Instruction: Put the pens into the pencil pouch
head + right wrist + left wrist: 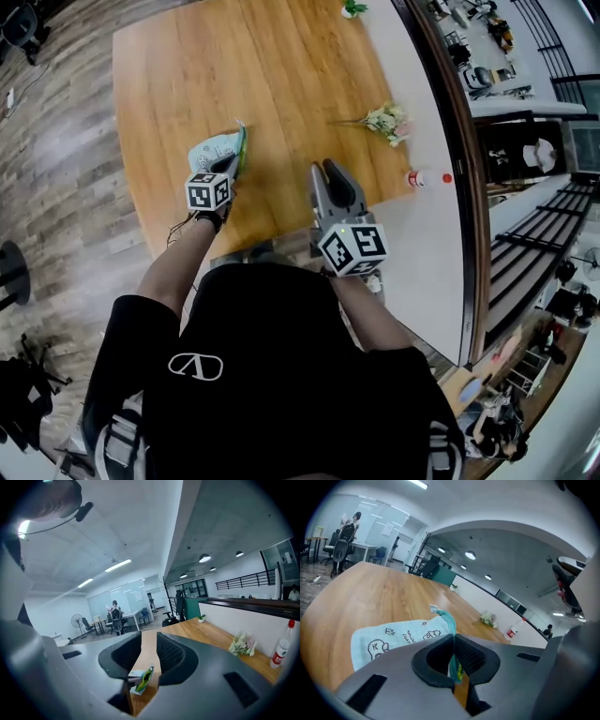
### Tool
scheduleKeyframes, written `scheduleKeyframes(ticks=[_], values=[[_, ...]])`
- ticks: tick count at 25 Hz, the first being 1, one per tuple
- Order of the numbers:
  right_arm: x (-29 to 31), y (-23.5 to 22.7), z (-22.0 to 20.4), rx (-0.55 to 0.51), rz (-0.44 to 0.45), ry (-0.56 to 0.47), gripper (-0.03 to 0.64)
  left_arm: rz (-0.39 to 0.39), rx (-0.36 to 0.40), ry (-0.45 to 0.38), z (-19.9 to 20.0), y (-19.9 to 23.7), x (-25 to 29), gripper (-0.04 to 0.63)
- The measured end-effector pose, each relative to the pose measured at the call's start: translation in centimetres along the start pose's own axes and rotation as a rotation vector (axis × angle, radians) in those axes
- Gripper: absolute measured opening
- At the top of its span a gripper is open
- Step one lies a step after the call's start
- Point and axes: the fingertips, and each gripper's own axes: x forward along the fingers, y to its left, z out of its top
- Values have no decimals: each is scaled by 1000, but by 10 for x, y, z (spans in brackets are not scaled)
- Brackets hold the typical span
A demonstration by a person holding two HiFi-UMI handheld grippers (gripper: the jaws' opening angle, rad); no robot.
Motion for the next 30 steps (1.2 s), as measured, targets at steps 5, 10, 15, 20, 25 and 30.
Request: scheduleKeyframes(ticks=[5,10,15,20,25,30], values=[[-9,-11,-12,5,-33,26,101,-62,18,82,-31,-13,33,20],[-14,-21,-12,7,-48,18,101,-83,41,86,-34,-26,36,81],[-13,-20,-5,-28,-20,0,101,-136,153,-46,16,-62,-3,84],[-5,-9,5,-73,33,-35,101,-186,307,-272,98,-108,-83,84],[7,11,19,-108,96,-80,97,-179,378,-469,162,-138,-166,84],[15,35,26,-150,152,-130,86,-110,481,-597,195,-153,-228,81]])
